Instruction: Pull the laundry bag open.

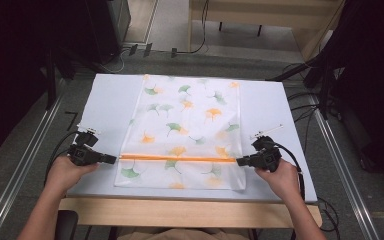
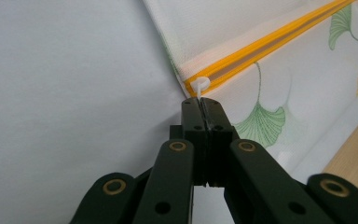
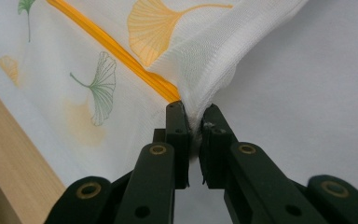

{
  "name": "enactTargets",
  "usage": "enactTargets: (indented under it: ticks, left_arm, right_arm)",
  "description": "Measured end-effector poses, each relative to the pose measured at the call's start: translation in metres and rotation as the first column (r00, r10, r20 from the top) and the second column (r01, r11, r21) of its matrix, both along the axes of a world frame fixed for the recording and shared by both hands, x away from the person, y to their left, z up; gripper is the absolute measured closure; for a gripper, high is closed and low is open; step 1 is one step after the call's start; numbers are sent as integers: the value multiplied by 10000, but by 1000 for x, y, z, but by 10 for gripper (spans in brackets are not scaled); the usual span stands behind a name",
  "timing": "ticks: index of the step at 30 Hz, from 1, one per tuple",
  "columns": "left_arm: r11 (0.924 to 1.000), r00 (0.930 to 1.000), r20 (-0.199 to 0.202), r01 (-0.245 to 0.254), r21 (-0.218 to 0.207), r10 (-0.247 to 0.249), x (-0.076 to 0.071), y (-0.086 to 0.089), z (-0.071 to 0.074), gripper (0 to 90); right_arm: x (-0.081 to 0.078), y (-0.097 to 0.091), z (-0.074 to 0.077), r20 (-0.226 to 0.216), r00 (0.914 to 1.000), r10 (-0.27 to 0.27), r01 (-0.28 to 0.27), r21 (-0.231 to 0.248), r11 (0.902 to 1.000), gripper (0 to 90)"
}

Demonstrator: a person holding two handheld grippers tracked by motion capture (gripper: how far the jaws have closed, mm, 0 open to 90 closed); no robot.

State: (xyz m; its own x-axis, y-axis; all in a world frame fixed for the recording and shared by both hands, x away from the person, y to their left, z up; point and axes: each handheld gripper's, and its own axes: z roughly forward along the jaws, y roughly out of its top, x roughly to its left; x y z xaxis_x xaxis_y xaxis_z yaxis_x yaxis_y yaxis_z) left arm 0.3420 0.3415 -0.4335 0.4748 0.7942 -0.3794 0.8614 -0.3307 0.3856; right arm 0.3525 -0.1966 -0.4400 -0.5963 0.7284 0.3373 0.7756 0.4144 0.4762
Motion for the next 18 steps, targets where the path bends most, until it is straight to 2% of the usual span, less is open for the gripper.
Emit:
enactTargets:
  ticks: [11, 14, 18]
  left_arm:
    - [9996, 10000, -50, 77, -258, -79, -2, -7, -1, 900]
    - [9996, 9998, -34, 172, -210, -173, -2, -8, -2, 899]
    - [9993, 9999, -121, 40, -382, -45, -1, -7, -3, 892]
  right_arm:
    - [8, -7, -7, -27, 9994, -347, 346, -143, 9993, 844]
    - [9, -8, -9, -61, 9992, -403, 401, -170, 9990, 840]
    - [10, -7, -11, -68, 9993, -359, 357, -274, 9990, 834]
